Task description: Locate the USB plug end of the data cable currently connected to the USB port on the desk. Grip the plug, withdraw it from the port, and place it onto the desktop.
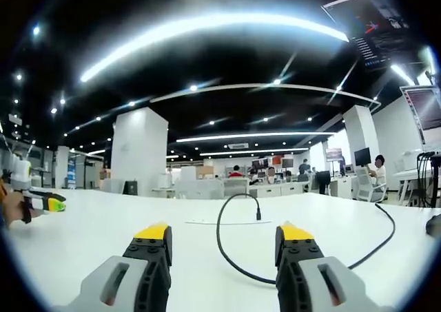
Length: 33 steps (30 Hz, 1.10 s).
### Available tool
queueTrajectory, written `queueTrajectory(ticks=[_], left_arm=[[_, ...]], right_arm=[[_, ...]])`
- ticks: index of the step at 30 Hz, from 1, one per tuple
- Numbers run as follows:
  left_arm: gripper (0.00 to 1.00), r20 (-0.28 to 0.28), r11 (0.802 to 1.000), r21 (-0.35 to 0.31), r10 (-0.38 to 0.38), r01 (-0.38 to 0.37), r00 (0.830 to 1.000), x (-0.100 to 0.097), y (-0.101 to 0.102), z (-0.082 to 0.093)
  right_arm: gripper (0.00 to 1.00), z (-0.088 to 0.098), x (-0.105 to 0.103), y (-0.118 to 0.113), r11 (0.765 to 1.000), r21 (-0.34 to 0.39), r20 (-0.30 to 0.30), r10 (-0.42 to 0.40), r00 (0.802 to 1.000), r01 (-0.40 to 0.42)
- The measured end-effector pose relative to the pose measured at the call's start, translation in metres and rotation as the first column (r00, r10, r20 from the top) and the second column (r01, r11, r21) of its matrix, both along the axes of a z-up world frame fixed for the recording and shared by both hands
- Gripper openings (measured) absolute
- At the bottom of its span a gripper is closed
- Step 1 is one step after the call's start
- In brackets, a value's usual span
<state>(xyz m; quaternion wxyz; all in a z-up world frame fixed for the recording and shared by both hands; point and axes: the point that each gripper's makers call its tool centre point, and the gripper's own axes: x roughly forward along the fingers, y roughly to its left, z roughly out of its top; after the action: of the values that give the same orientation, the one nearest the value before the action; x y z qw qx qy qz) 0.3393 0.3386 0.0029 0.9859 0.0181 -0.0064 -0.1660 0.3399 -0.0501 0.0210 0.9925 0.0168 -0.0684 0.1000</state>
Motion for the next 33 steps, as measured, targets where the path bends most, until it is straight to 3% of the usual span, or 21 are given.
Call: queueTrajectory(ticks=[22,33], left_arm=[[0.50,0.019,0.996,0.077,-0.037,0.035,0.999,0.007,-0.010,0.013],[0.50,0.023,0.993,0.103,-0.055,0.052,0.998,0.023,-0.013,0.016]], right_arm=[[0.61,0.012,0.004,0.001,0.999,0.007,-0.007,0.039,0.999,-0.039],[0.59,0.020,0.014,-0.001,0.997,-0.062,-0.014,0.039,0.999,-0.039]])
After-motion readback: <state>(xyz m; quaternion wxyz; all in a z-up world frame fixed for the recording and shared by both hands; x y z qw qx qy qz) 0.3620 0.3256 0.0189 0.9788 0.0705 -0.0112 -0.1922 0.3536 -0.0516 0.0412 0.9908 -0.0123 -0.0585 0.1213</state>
